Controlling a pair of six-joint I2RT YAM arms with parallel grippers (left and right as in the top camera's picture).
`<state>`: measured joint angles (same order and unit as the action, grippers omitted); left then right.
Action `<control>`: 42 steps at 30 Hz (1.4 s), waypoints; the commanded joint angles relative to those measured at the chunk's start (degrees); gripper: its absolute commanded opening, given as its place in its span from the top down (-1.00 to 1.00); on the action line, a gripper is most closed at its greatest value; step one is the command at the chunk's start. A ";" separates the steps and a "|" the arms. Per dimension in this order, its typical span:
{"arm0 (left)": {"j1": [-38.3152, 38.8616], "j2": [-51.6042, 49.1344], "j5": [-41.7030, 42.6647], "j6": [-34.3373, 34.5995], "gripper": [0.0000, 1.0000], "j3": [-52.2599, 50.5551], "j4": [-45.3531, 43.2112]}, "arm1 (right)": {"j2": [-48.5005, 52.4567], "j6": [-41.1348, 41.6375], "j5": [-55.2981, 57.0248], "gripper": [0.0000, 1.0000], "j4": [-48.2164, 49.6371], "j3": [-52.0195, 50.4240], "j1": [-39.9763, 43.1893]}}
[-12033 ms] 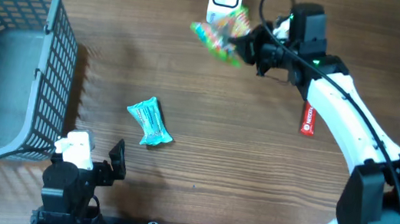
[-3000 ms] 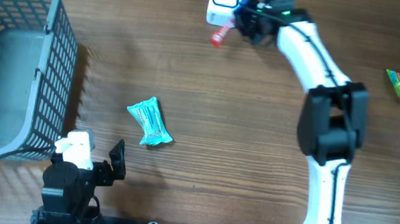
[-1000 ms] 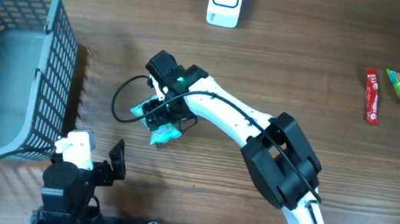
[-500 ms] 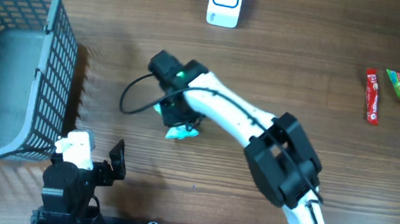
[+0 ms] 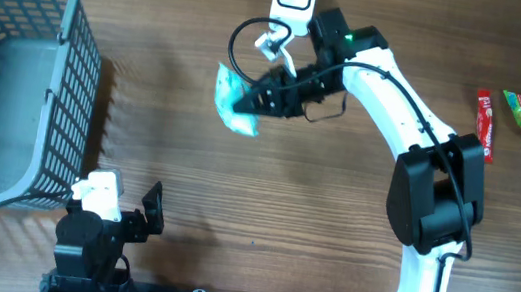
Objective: Scan the item barcode
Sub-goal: 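Lift the wipes pack and hold it at the white scanner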
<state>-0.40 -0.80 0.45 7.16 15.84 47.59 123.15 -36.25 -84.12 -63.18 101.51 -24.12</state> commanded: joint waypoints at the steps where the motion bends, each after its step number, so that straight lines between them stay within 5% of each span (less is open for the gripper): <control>1: 0.31 0.31 -0.52 -0.92 -1.00 -0.20 -0.13 | -1.49 41.55 -5.38 0.91 7.45 0.81 -0.33; 3: 0.31 0.31 -0.52 -0.92 -1.00 -0.20 -0.13 | -1.49 60.85 -1.66 0.91 6.67 0.76 -0.20; 9: 0.31 0.31 -0.52 -0.92 -1.00 -0.20 -0.13 | -1.49 91.71 2.51 0.91 3.41 0.74 -0.02; 13: 0.31 0.31 -0.52 -0.92 -1.00 -0.20 -0.13 | -1.42 113.94 18.71 0.91 2.58 0.72 1.31; 17: 0.31 0.31 -0.52 -0.92 -1.00 -0.20 -0.13 | -0.74 113.39 19.78 0.90 -1.29 0.68 2.36; 33: 0.31 0.31 -0.52 -0.92 -1.00 -0.20 -0.13 | -0.74 86.64 18.60 0.91 -29.11 0.20 2.93; 38: 0.31 0.31 -0.52 -0.92 -1.00 -0.20 -0.13 | -0.79 84.28 24.41 0.91 -27.30 0.20 2.93; 42: 0.31 0.31 -0.52 -0.92 -1.00 -0.20 -0.13 | -0.79 84.76 37.86 0.91 -7.58 0.20 2.93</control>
<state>-0.40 -0.80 0.45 7.16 15.86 47.59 123.09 50.74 -55.96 -81.60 101.56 -21.21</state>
